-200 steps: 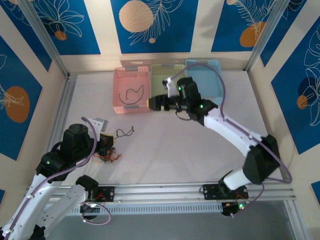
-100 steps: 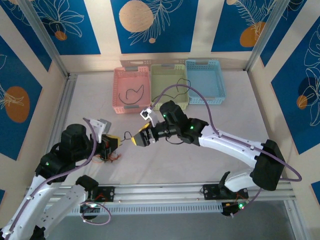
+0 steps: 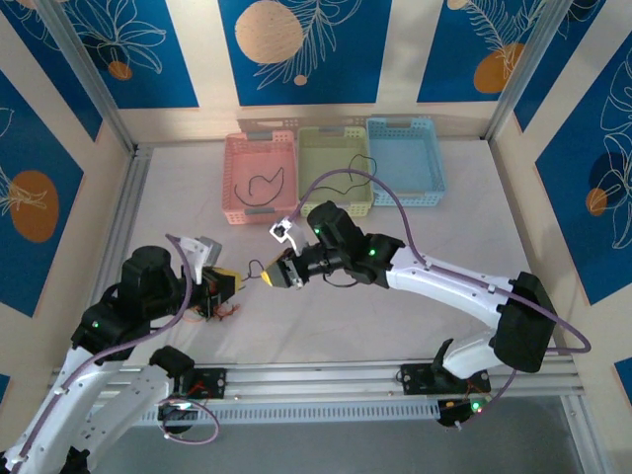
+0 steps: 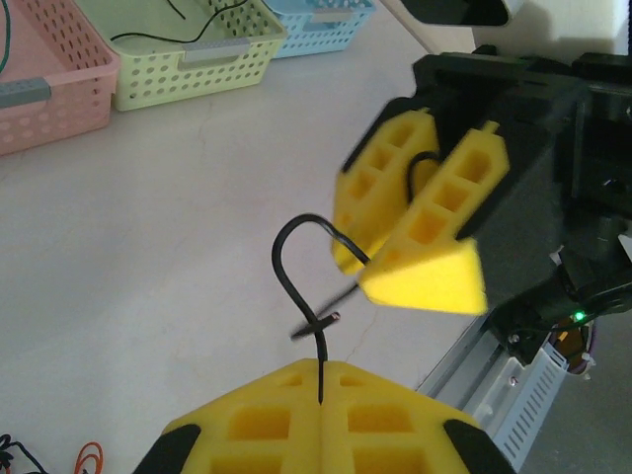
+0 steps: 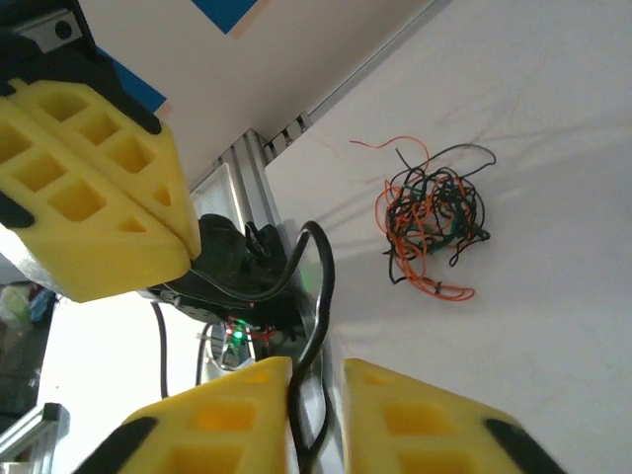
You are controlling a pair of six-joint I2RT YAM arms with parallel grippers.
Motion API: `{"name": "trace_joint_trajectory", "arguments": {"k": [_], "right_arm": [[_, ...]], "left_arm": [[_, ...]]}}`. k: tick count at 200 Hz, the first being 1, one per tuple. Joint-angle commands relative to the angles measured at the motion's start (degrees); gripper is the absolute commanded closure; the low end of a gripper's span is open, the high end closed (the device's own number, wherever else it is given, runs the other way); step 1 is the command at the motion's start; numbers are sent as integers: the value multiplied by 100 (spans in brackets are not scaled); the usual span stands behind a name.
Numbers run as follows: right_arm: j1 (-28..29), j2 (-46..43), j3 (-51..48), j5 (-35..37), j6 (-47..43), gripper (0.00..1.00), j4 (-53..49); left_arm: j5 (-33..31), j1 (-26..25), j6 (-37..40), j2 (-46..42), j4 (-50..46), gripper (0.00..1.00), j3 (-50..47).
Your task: Untangle the cables
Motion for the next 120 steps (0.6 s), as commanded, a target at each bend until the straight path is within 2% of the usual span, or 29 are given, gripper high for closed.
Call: {"name": "trace_joint_trajectory", "arguments": {"k": [1,9,49,120], "right_arm": [[-40,2,146,242,-121,94,-296],[-47,-28,137,320,-176,100,-381],[-179,-366,-154,682,-358,100,-579],[22,-106,265,1471,-1503,100,-2299]], "left_arm": [[85,36,139,-75,36,100,2],[54,38,144,-90,24,100,3],[-249,37,130,-155,-45,100,21],[-480,39,118,-281,-74,100,29]]}}
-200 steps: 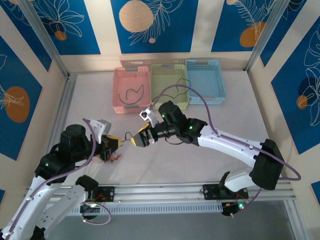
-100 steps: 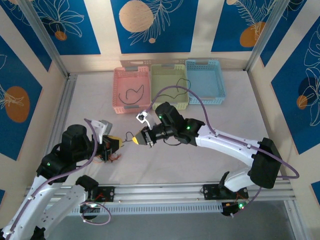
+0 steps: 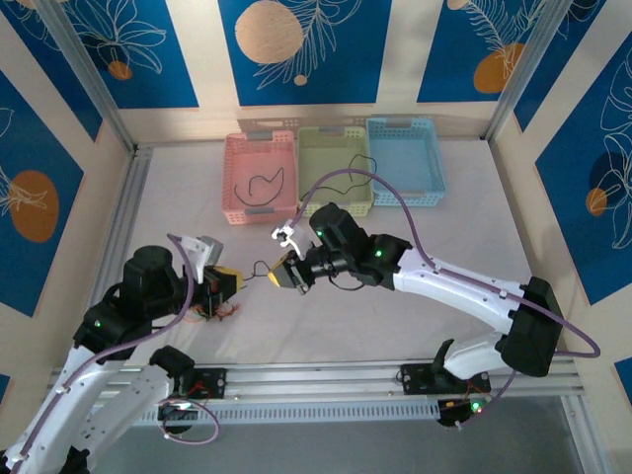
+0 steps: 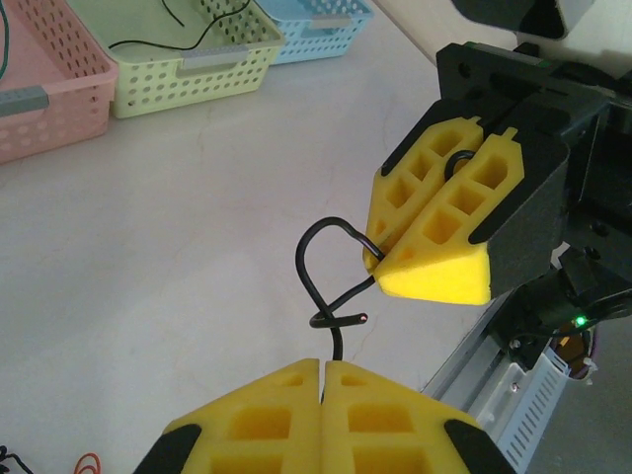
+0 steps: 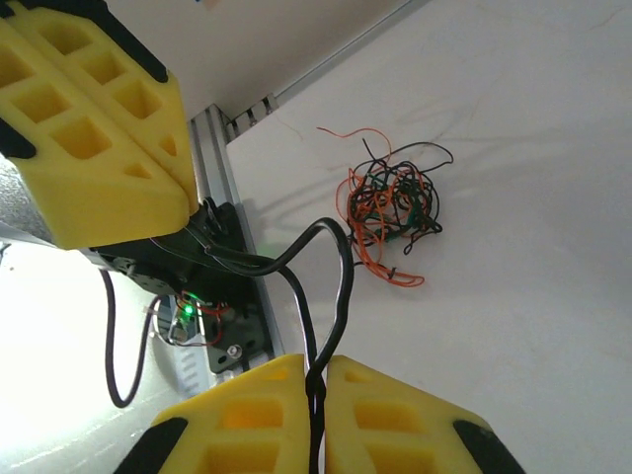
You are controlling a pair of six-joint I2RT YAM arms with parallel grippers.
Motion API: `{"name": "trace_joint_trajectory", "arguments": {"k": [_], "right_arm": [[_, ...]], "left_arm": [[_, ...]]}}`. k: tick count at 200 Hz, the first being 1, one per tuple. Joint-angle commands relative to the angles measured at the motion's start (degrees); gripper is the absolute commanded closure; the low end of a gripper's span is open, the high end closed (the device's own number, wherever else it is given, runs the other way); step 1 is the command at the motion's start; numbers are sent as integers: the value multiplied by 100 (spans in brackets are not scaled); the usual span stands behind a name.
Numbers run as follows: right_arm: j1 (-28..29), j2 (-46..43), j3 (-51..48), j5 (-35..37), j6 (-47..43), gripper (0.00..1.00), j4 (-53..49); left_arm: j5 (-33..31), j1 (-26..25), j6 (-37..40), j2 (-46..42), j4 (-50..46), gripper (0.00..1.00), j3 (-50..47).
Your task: Untangle the cables
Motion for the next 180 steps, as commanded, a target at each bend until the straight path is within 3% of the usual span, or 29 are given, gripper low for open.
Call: {"name": "trace_joint_trajectory", "arguments": {"k": [1,41,62,82,106,132,157,180], "right_arm": [[-86,124,89,918,-550,100,-1524],[-114,13,5,1151,-396,100,-1172],[-350,-330,-197,1028,-57,100,-643],[-850,-679,-394,893,326,100,-262],[-1756,-994,-532,1064,806,100,-223],[-3305,-996,-540,1321,1458,100,-425],[-4768,-540,-459,1403,2050,100,-332],[-5463,240,-23,1443,2422,100,-181]], "left_arm": [[-425,51,120,-197,-200,100,69],[-434,60,118,-196,-199,100,61],[-434,59,116,-187,-193,54,59],[-460,61,105,-196,-197,37,53],[-551,59,101,-213,-218,33,60],[-626,67,91,-197,-235,33,51],[-719,85,79,-161,-263,33,51],[-733,102,84,-138,-276,33,51]]}}
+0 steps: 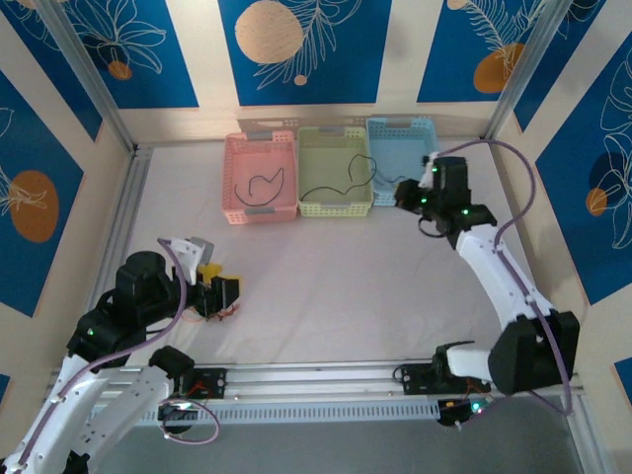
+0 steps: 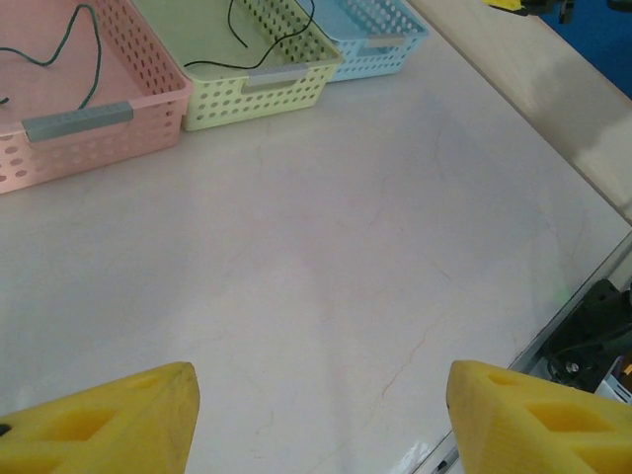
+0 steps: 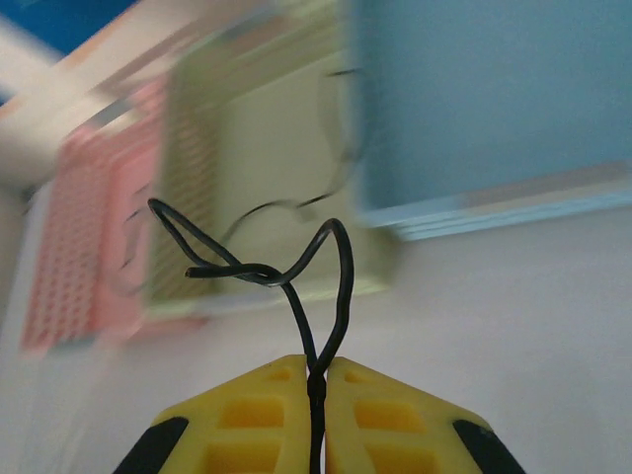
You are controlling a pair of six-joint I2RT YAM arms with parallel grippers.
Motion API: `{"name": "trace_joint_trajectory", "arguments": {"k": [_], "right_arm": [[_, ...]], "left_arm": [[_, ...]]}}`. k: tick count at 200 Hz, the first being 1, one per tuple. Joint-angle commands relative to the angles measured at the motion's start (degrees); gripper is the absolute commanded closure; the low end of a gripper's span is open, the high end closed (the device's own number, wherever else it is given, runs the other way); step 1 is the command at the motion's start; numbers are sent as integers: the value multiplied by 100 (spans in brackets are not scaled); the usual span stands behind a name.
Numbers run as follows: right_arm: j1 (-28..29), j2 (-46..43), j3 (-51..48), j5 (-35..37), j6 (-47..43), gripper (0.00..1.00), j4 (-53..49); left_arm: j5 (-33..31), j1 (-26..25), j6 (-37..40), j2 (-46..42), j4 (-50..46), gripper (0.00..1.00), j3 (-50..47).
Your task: Untangle the cables
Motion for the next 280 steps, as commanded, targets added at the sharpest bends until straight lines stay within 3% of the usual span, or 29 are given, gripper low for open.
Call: {"name": "trace_joint_trajectory", "arguments": {"k": [1,60,87,109,117,157,195,225,252,280], "right_arm": [[-472,683,446,106,681,100,75],[-712,2899,2786,83,866,98,-470],[-769,3680,3672,-221,982,64,-847],[-672,3770,3878,-272,845,34,-814],[-614,3688,3877,-130,740,29,-881],[-334,1961,2138,-584,502,32,-125],[925,-297,-343,-271,-79,32,469],[1693,-1803,-2061,-73,142,33,861],[2074,-2708,-2923,177,247,33,915],[2111,-3146,-3341,330,194,33,792]], "left_arm": [[-108,63,1,30,-95,33,60],[-173,67,-12,110,-119,34,51],[-314,72,-37,137,-154,34,51],[-505,67,-60,175,-197,34,51],[-593,68,-75,222,-219,34,51],[-1437,68,-313,599,-503,35,162],[-1960,60,-1118,780,-560,37,144],[-2270,58,-1740,685,-94,38,-439],[-2292,48,-2304,1150,110,41,-735],[-2354,11,-2890,1803,207,54,-1142]]}}
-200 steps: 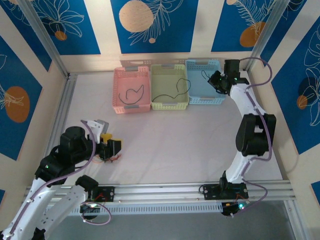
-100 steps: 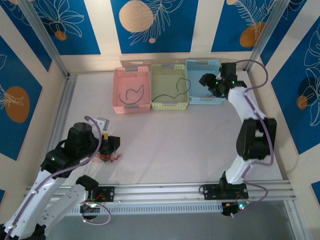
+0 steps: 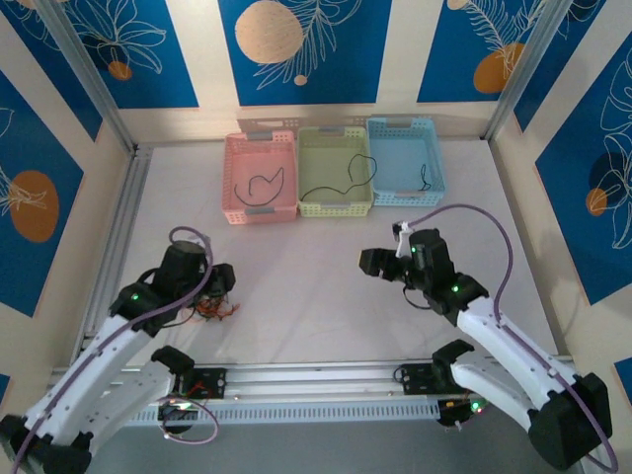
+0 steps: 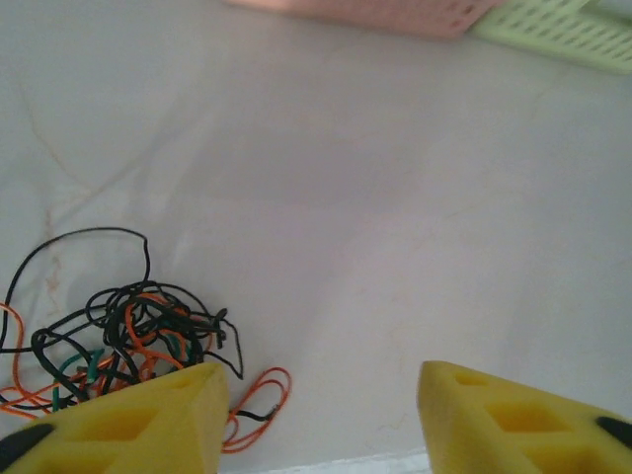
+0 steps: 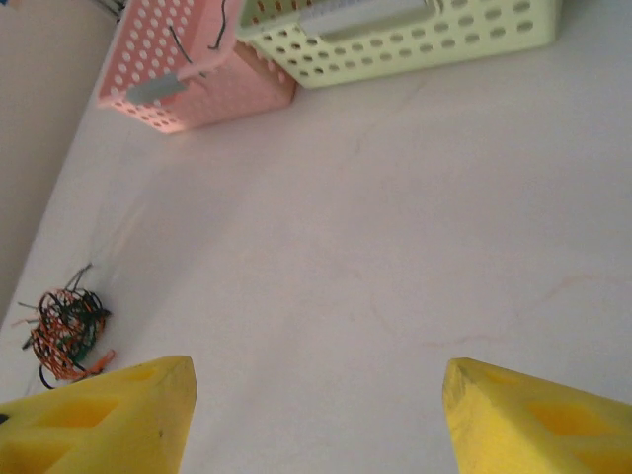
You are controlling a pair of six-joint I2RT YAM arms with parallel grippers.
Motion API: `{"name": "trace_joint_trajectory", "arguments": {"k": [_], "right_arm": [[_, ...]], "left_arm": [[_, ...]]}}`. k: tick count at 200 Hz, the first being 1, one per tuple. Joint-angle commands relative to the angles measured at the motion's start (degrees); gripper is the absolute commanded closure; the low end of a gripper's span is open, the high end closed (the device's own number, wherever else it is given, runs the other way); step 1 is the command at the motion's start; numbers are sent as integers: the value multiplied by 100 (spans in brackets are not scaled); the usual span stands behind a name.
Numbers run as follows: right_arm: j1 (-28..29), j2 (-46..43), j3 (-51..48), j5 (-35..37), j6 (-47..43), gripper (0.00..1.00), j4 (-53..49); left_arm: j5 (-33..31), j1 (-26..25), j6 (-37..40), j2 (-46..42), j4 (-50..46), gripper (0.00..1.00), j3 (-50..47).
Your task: Untangle the cables
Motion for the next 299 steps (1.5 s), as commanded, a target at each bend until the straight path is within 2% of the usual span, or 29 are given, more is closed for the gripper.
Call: {"name": "trace_joint_trajectory", "arguments": {"k": [1,15,46,85,100,130,139,162,186,222,234,250,255,272,284,299], "right_arm": [[30,-343,-205,339,-7,33,106],[20,-447,-359,427,-42,33,45],[-68,-723,-654,431,23,33,22],[-674,-917,-910,-186,176,33,154],[-873,-1085,-1003,-337,240,33,161],[-1128,-1320,-1143,-441,370,33,128],[-1201,-1328,-1167,-495,399,33,133],[-1344,-1319,-1213,-587,479,34,161],[-1504,-1299,-1257,-710,532,34,189],[-1655,-1304,-1292,-853,568,34,215],[-1671,-1301,-1301,-874,572,34,218],[-1689,-1303,-1304,-895,578,34,233],[-1697,-1302,-1310,-903,585,34,233],[-1715,-1301,-1317,-910,587,34,240],[-1729,-1297,-1320,-929,590,34,243],[-1741,-1290,-1327,-946,588,34,268]], "left_arm": [[-209,-2,-776,422,112,55,-321],[-327,-39,-954,704,45,55,-462],[-558,-144,-1055,945,235,47,-825],[-506,-158,-1026,1514,775,48,-1061],[-435,-158,-939,1817,973,53,-1022],[235,-277,-686,2261,1632,81,-914],[352,-489,-636,2303,1849,86,-865],[195,-1284,-540,2400,2154,100,-527],[796,-1893,-380,2788,2831,100,-182],[909,-3070,274,3763,2926,100,891],[983,-3286,499,4129,2790,100,1209],[1132,-3327,582,4382,2790,100,1381],[1133,-3324,607,4417,2800,95,1390],[1137,-3326,675,4396,2723,71,1430],[1149,-3322,705,4278,2696,59,1427],[1161,-3323,731,4056,2619,50,1418]]}}
